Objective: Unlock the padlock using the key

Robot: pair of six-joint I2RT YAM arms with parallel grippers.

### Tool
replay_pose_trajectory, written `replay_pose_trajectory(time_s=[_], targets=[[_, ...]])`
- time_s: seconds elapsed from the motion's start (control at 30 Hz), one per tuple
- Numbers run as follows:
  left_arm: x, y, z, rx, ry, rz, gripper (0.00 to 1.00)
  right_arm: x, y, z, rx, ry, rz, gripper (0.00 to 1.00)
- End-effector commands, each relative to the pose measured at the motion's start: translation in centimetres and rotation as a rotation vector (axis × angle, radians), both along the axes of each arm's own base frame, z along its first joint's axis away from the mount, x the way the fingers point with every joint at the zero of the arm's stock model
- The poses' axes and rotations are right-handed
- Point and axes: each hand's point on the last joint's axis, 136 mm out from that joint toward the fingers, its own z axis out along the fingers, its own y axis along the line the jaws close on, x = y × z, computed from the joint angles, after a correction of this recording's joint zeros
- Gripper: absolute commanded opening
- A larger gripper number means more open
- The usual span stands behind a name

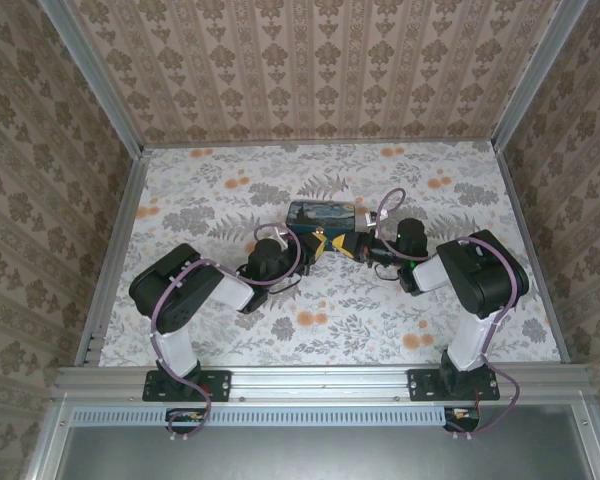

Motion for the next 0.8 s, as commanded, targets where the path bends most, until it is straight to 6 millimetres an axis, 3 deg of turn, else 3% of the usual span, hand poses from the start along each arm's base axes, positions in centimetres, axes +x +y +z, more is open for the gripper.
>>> replay_pose_trajectory(time_s=[0.0,0.33,0.77], targets=[[-4.9,-3.9,6.8,-0.171,-0.144,-0.280,0.00,2.2,-0.8,-1.3,-0.036,0.017,-0.062,0.00],[-5.0,-4.2,7.4,-0.175,-0.168,-0.302,0.00,1.7,-0.4,-1.1,0.005,0.052,-0.046,0.00],[-4.7,-4.7,10.4,-0.244,-0.186,-0.264,0.00,0.6,-1.0,0.5,0.043,0.018,-0.174,0.00]])
